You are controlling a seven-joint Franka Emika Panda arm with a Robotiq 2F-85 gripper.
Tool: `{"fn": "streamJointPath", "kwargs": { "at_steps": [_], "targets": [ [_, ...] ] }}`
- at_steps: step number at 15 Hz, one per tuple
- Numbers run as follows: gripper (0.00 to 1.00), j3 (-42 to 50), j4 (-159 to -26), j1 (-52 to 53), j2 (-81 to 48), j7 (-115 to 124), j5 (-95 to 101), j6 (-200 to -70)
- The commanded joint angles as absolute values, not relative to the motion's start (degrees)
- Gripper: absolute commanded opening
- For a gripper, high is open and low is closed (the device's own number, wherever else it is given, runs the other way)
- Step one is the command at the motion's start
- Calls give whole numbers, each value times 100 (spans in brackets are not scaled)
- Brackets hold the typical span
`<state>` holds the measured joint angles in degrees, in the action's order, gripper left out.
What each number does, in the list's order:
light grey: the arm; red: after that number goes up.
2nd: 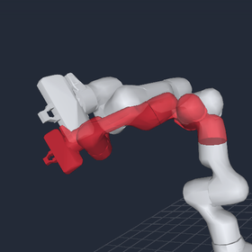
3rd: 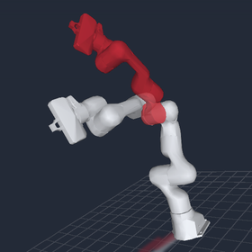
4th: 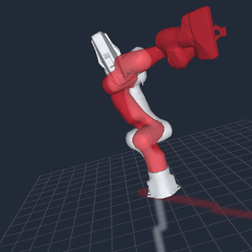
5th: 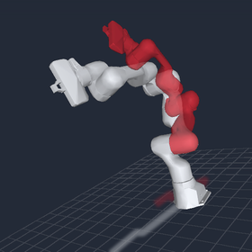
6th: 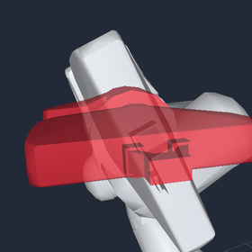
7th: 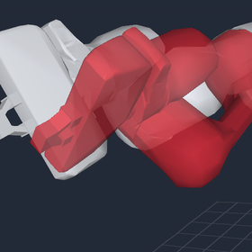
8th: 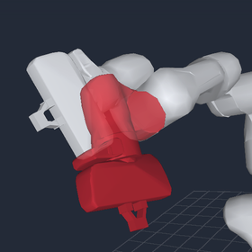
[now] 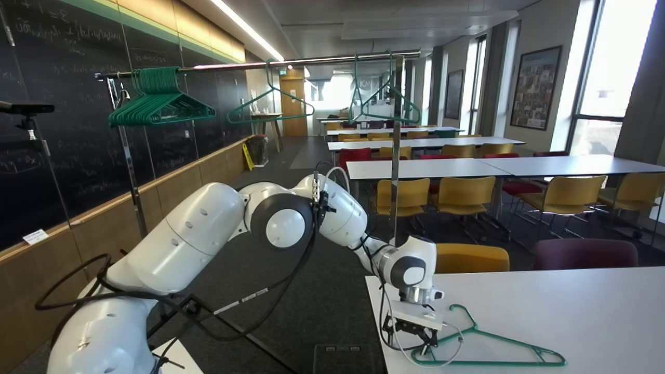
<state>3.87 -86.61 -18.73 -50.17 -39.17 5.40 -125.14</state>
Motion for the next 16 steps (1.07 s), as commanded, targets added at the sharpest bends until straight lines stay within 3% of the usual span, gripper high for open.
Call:
{"fn": "streamJointPath", "kwargs": {
  "at_steps": [1,16],
  "targets": [
    [100,305,-8732,-1645,-4899,-3866,703,-12447],
    [100,88,-8819,-754,-4726,-3842,1041,-12447]
  ]
}}
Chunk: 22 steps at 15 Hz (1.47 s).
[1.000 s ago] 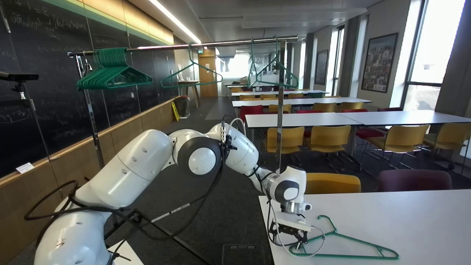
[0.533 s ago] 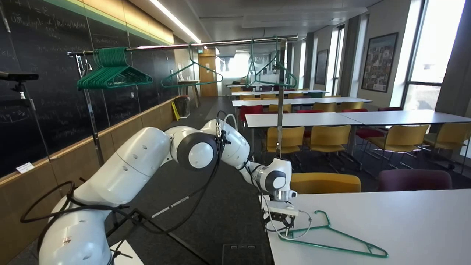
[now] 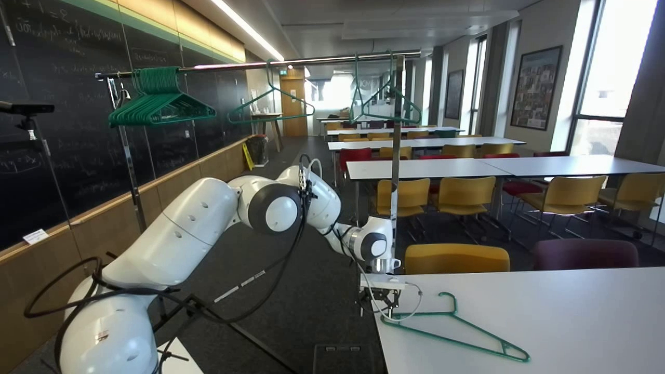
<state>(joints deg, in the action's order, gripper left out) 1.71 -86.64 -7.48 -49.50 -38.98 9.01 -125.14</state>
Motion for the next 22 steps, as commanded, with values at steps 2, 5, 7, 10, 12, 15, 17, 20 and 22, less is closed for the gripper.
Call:
{"fn": "streamJointPath", "kwargs": {
  "at_steps": [2,5,7,10,12,15,17,20,22],
  "targets": [
    [100,34,-8804,-748,-4710,-3863,1004,-12413],
    [100,-41,-8823,-736,-4655,-3870,982,-12416],
    [100,-80,-8805,-731,-4637,-3876,970,-12401],
    [100,-144,-8806,-748,-4613,-3906,934,-12375],
    [100,-157,-8824,-776,-4587,-3926,924,-12381],
    [100,-130,-8860,-836,-4511,-3931,915,-12424],
    [100,-55,-8918,-871,-4408,-3895,971,-12526],
    [100,182,-8921,-918,-4330,-3811,1096,-12667],
    [100,316,-8812,-1026,-4379,-3811,1097,-12614]
  ]
}}
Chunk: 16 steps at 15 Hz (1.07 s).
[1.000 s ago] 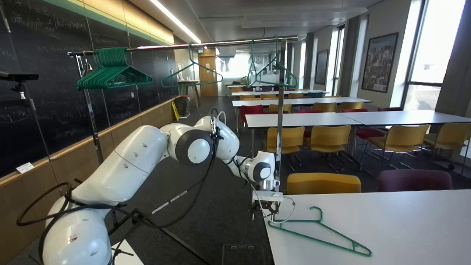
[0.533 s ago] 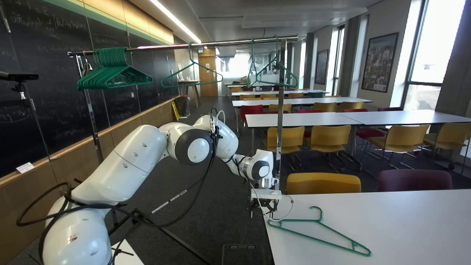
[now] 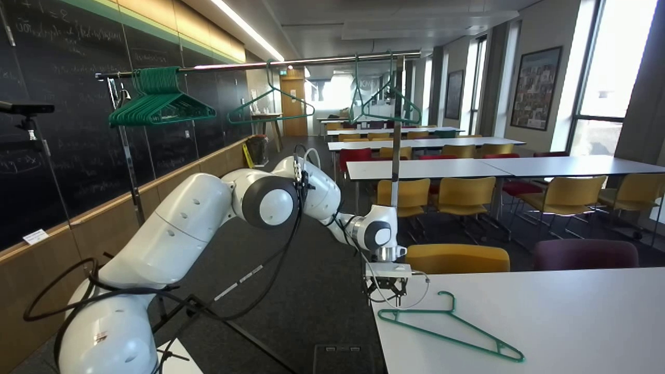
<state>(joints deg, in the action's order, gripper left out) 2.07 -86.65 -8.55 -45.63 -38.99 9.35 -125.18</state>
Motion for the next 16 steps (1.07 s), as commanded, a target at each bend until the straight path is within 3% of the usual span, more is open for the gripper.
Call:
{"fn": "streamJointPath", "kwargs": {
  "at_steps": [1,7,16],
  "targets": [
    [100,373,-8771,-1083,-4418,-3805,1094,-12602],
    [100,409,-8379,-1538,-4803,-4128,1021,-12496],
    [100,491,-8048,-1930,-4985,-6743,1403,-12456]
  ]
}}
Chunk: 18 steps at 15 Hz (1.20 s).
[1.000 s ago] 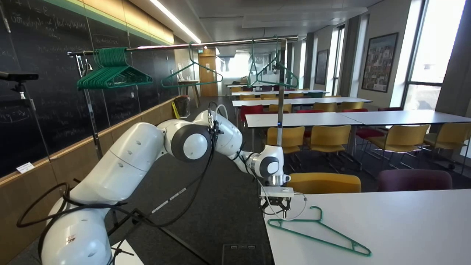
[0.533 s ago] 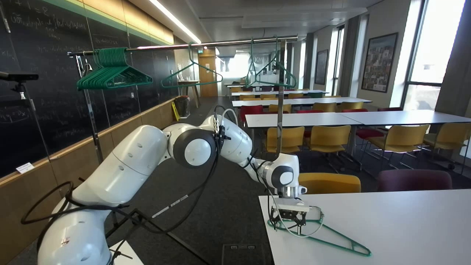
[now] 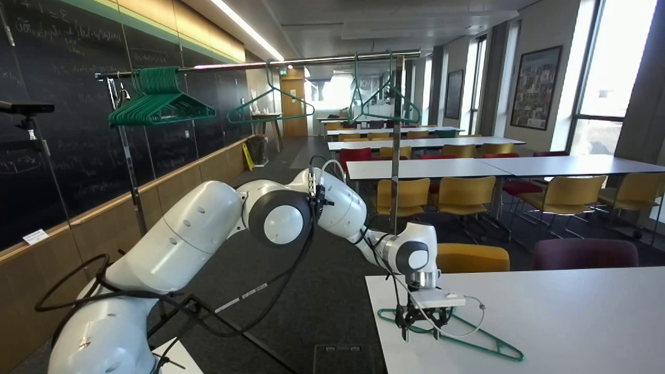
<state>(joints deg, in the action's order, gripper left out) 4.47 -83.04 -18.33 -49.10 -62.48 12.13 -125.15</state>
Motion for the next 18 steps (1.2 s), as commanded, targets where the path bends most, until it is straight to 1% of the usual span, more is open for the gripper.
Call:
{"fn": "streamJointPath", "kwargs": {
  "at_steps": [1,6,7,8,13,15,18],
  "targets": [
    [100,519,-8012,-1950,-4993,-6872,1413,-12458],
    [100,571,-7858,-2018,-5022,-7670,1477,-12333],
    [100,578,-7807,-2019,-5035,-7589,1355,-12274],
    [100,600,-8062,-1962,-4958,-7418,1339,-12479],
    [100,602,-7964,-1964,-5030,-7420,1339,-12461],
    [100,659,-7979,-1894,-5103,-7379,1482,-12833],
    [100,651,-7636,-1913,-5347,-7448,1469,-13064]
  ]
}}
